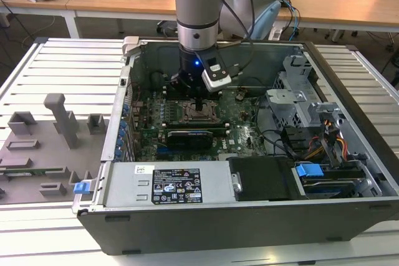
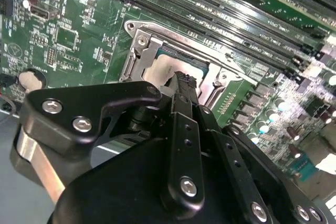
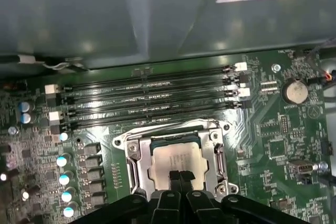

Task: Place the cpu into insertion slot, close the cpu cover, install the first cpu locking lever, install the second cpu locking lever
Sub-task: 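Install the first cpu locking lever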

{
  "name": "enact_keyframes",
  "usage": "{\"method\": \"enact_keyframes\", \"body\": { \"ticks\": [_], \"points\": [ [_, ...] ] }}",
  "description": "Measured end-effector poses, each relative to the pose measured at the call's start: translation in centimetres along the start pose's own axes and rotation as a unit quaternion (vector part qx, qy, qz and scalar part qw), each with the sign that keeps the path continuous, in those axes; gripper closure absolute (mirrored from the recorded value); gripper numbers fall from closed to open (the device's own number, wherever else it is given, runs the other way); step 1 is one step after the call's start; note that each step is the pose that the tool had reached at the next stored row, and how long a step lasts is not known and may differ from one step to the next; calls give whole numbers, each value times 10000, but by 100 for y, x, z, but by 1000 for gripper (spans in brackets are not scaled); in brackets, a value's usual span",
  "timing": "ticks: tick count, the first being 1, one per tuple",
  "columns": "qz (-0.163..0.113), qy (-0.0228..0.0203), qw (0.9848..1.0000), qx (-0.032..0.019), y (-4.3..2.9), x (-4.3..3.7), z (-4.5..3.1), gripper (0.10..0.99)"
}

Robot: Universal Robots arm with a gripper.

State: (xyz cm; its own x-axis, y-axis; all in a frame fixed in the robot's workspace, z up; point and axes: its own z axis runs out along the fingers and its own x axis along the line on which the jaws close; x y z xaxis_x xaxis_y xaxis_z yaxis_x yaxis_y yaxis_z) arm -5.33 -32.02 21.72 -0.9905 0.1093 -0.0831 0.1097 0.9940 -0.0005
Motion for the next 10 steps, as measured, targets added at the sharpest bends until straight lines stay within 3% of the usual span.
{"method": "enact_keyframes", "body": {
  "ticks": [4, 10],
  "points": [
    [-115, 0, 9999, -9, -1, 0, -1, 980],
    [-118, -3, 9999, 21, -1, -15, -169, 980]
  ]
}}
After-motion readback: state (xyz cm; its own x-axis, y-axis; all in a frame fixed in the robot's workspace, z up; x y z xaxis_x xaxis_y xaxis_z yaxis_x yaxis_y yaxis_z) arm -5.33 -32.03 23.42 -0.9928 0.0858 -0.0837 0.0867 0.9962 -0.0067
